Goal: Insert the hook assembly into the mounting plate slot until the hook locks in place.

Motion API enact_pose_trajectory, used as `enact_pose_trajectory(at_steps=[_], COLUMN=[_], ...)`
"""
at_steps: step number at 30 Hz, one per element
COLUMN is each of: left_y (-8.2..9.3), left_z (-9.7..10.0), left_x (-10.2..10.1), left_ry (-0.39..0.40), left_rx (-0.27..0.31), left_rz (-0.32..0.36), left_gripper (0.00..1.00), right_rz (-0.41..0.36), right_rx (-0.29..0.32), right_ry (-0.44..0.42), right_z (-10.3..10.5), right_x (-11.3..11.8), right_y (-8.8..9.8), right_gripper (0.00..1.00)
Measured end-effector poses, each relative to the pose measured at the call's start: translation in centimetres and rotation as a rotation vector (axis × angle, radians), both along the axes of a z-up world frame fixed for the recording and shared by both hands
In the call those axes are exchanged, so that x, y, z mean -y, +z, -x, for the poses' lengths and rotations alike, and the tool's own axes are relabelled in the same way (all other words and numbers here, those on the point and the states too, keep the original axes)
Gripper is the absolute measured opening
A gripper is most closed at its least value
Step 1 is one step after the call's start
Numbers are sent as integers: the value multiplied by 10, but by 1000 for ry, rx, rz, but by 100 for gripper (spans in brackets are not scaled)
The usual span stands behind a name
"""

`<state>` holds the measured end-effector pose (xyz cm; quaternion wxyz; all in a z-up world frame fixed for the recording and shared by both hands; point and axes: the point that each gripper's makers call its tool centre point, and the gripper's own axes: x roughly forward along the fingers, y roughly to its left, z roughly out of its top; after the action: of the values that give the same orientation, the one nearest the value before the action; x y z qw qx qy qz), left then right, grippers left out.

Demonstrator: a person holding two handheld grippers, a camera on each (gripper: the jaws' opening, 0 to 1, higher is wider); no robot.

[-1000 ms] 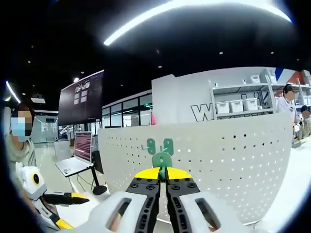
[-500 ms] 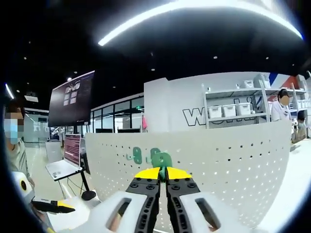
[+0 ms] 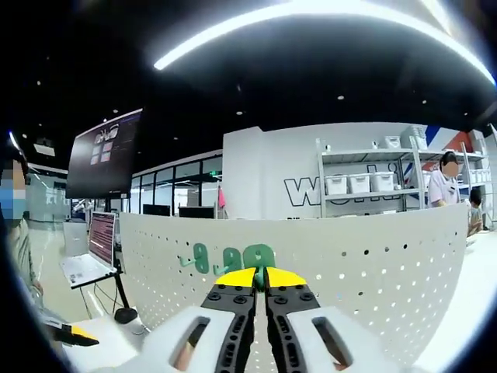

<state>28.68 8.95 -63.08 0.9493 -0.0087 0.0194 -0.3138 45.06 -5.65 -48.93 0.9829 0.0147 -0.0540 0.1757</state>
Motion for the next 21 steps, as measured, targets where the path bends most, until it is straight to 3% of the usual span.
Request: enact_pose_trajectory(at_steps=[7, 21], left_y=[-1, -4], left_z=[0, -3], left_x=[-3, -11], left_ry=[10, 30], left_rx=[-6, -22], left_rz=[6, 16], left_gripper=[74, 73], right_rz=[23, -23], right_rx=[10, 8], right_ry=[-24, -61], right_z=[-12, -30], right_x=[2, 1], right_y=[-2, -4], right_gripper=[1, 1])
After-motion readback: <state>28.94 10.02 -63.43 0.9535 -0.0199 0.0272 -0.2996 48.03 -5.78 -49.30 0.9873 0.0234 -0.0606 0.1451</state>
